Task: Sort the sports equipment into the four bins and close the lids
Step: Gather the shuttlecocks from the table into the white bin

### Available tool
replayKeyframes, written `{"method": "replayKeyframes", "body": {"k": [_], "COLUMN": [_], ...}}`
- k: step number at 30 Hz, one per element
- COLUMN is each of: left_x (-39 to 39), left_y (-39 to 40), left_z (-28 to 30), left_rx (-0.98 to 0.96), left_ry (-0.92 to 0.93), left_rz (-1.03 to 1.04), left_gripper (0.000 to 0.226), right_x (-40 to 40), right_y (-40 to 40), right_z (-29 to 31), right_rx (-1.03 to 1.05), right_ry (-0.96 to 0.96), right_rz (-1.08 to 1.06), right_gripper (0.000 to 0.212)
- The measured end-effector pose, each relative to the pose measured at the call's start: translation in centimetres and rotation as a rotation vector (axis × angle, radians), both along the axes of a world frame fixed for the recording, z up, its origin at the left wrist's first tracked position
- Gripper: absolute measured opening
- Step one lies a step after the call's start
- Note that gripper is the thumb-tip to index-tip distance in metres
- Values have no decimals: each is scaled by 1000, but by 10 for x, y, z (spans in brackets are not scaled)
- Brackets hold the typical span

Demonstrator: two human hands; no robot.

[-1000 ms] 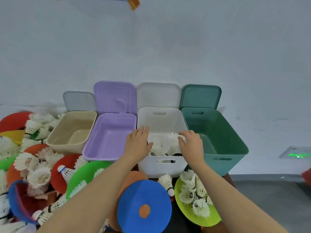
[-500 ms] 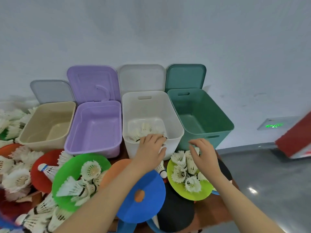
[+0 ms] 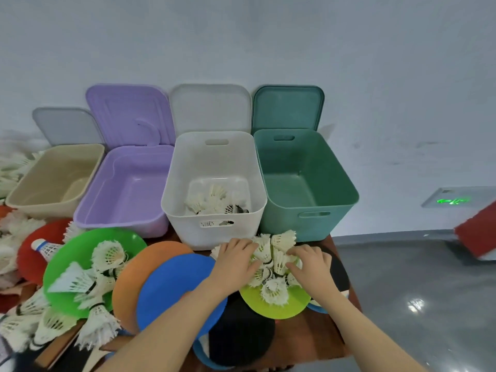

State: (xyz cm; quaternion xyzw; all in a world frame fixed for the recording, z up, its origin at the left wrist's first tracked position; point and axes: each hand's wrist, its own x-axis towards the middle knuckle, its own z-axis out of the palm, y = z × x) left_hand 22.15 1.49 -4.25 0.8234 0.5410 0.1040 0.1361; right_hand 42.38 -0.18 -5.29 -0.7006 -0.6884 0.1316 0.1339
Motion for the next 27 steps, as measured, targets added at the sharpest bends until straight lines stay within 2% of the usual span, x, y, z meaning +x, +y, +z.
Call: {"method": "replayKeyframes", "body": {"k": [3,6,9,12,17,21,27], "left_x": [19,32,36,36,38,46,56], "left_y": [3,4,-2,-17,-44,-49,-42], "left_z": [-8,-14,-21,-25,-34,-38,-39], "left_rx": [-17,-5,57,153,242,209,253], "left_ry": [-53,-109,-153,-259,-235,-68,-80], "left_rz": [113,194,292,381,288,90,152], "left_gripper": [44,37,39,39,44,40,26], "right_x": [6,16,30,39,39,40,49], "right_y": [6,5,-6,-15,-18,-22,-28], "right_z": [-2,-1,-6,-12,-14,-12,1], "right_rx": [57,140,170,142,171,245,304], "right_ry": [57,75,44,73,159,198,268], "right_rz": [19,-15,-33,-8,32,9,53], "right_gripper": [16,25,33,25,14,14,17]}}
